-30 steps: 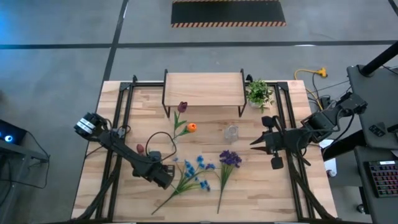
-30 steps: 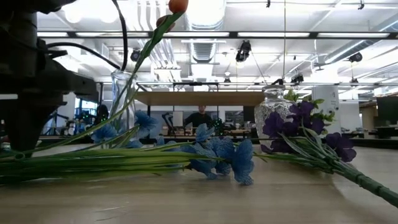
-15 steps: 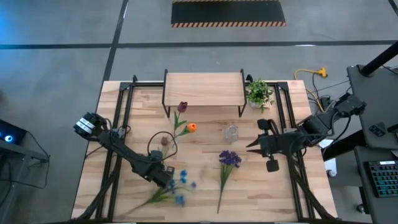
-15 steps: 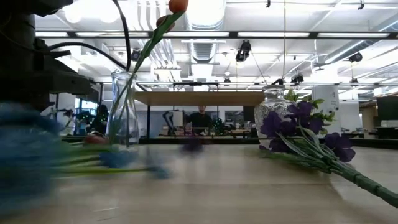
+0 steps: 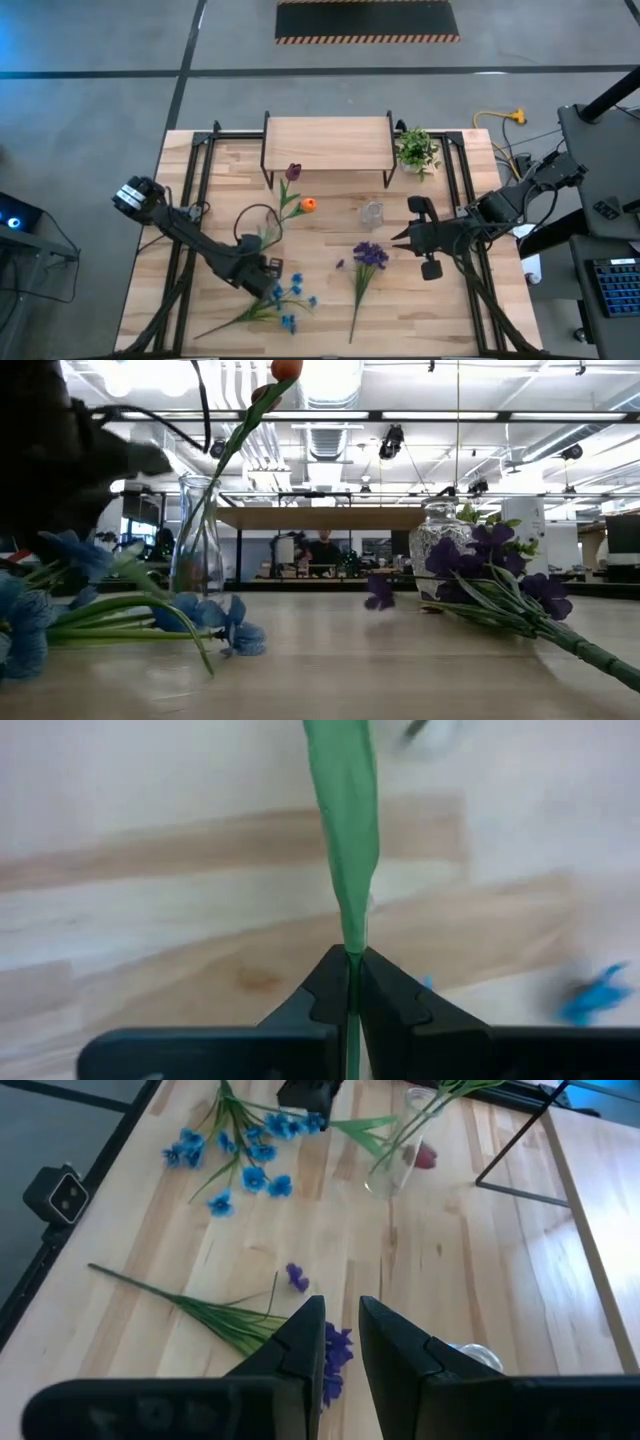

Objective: Pick and place flowers into a vace then onto a shelf
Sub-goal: Put the red tulip into the left transparent vase

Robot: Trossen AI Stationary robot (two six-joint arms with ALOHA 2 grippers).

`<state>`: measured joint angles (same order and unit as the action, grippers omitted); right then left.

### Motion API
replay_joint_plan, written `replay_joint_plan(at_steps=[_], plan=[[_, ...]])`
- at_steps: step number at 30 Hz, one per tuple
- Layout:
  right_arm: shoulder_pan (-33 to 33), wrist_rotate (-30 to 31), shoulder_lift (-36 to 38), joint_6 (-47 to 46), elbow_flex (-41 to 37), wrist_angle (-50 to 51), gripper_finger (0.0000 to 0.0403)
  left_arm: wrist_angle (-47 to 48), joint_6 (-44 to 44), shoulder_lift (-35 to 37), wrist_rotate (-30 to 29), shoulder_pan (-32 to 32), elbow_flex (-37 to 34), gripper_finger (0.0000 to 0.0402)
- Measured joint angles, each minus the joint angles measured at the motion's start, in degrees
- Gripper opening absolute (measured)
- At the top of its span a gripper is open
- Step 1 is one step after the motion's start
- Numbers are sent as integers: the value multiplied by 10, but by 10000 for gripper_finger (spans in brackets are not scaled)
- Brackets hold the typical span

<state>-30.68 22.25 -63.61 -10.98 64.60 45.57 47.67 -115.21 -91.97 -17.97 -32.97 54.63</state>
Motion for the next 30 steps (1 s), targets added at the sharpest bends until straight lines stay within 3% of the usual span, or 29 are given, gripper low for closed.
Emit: replay_joint_plan(at_steps=[7,19,30], plan=[[0,0,2,1,0,1,56,61,-61,37,-37,0,1,1],[0,-3,2,5,-3,6,56,161,-64,96,-57,0,1,0],[0,-2,2,5,-3,6,56,206,-58,167,-229,0,1,0]])
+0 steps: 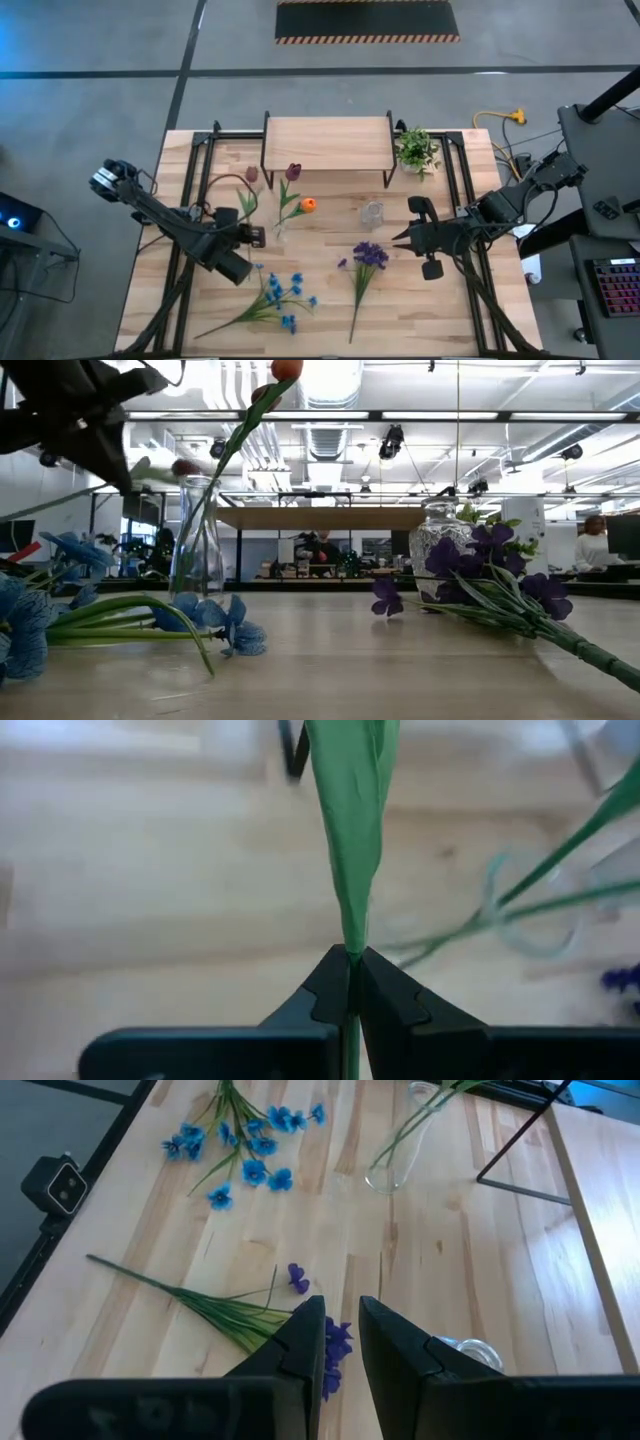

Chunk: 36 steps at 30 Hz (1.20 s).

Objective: Pick and place flowers into a vace then onto a shelf
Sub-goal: Put the red tulip into the left transparent vase

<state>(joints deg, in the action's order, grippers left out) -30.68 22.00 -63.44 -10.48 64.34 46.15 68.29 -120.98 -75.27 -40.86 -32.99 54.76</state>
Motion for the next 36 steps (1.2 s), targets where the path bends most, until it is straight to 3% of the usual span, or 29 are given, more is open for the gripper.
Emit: replay_joint_plan(at_steps=[9,17,23,27,30,36], plan=[[0,0,0,0,0,0,56,14,93,20,-106,0,17,0],[3,0,0,0,0,-1,56,18,195,29,-247,0,62,0],[4,0,0,-5,0,-1,56,12,271,30,-385,-1,95,0],[3,0,0,-14,0,-1,56,3,286,30,-457,-1,99,0],[3,0,0,-15,0,-1,56,-9,286,29,-488,-1,95,0],[4,0,0,-15,-1,-1,56,-34,286,-1,-492,0,93,0]])
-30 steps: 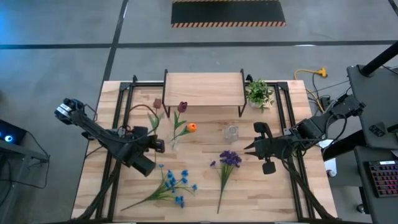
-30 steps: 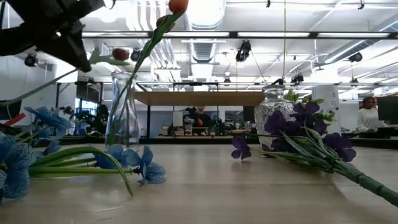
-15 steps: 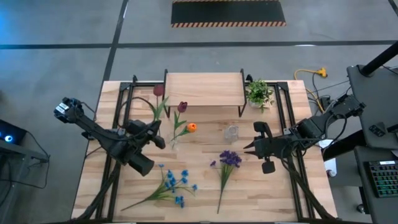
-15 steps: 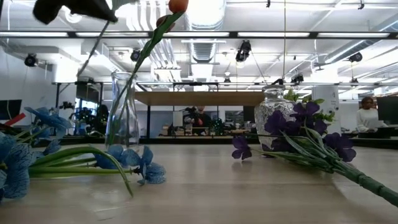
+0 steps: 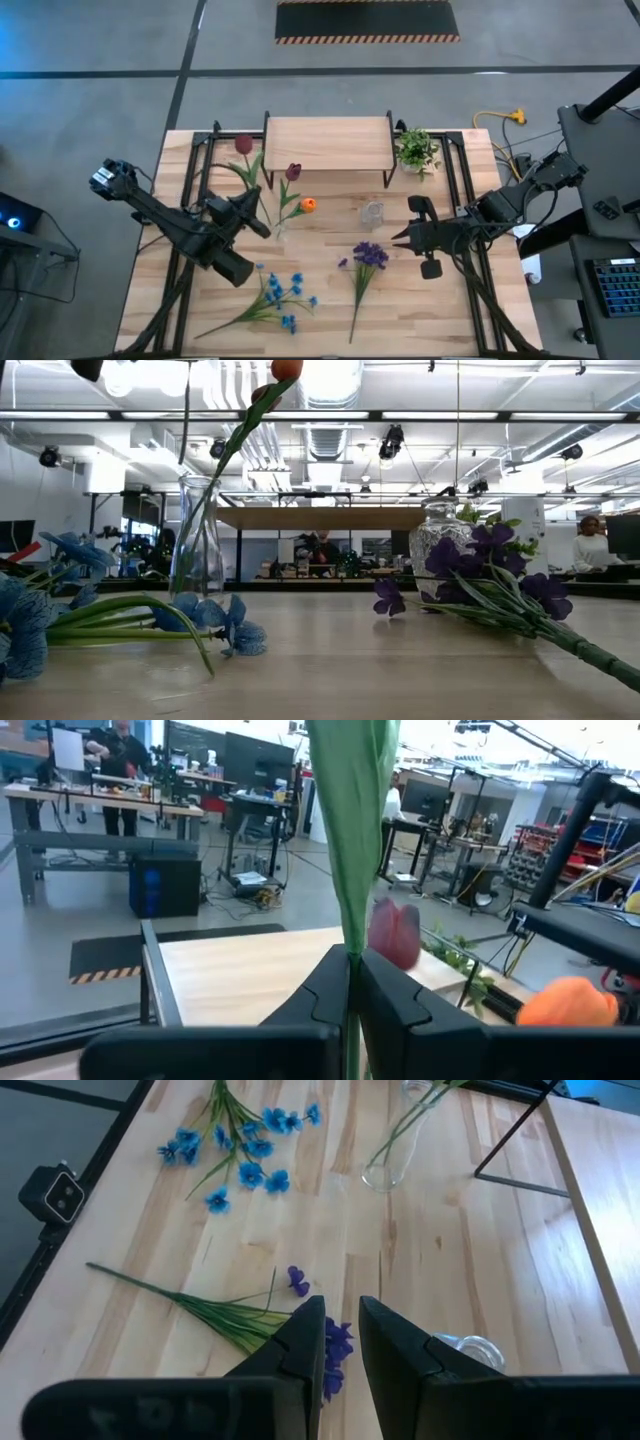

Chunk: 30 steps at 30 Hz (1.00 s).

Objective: Pick and place flowers into a vace then onto a shelf
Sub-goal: Put the red tulip into the left transparent vase

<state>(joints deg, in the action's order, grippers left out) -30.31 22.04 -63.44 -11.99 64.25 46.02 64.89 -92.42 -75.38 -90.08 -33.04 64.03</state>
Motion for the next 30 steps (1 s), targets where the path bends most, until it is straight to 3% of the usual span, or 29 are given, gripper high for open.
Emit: replay_joint_plan(at_steps=[9,30], plan=[[4,0,0,0,-3,-1,56,-30,-2,-47,1,3,-2,0],[3,0,0,-13,-10,-10,56,-35,17,-28,0,33,-3,0]])
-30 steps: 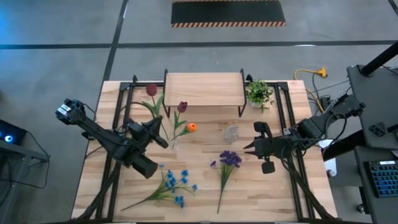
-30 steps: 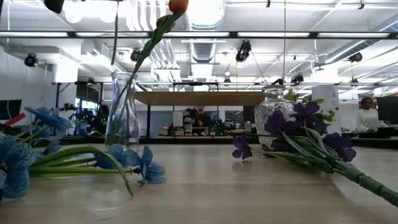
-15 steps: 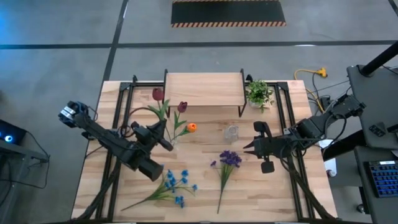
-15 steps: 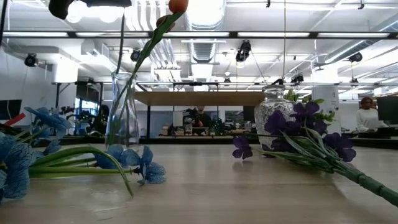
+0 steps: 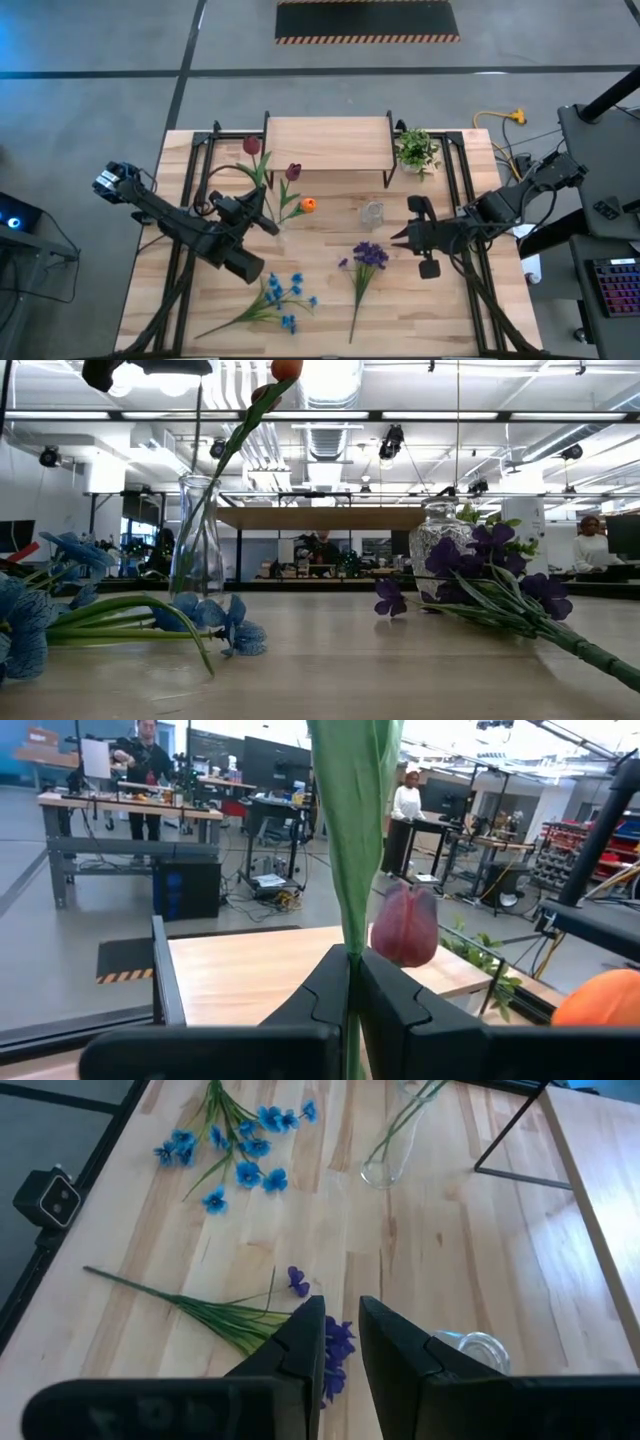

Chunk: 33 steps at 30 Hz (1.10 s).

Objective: Pick and place flowers into a vace then onto a shelf
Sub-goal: Put the red tulip into the left transparent vase

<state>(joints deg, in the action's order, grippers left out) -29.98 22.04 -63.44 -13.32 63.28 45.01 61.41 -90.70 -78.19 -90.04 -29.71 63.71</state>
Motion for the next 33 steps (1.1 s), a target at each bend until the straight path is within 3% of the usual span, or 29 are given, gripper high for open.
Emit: replay_joint_plan(at_steps=[20,33], plan=[[0,0,0,-12,-14,-13,56,-11,12,-36,1,5,-14,2],[0,-2,0,-17,-14,-13,56,-36,11,-59,1,5,-14,93]])
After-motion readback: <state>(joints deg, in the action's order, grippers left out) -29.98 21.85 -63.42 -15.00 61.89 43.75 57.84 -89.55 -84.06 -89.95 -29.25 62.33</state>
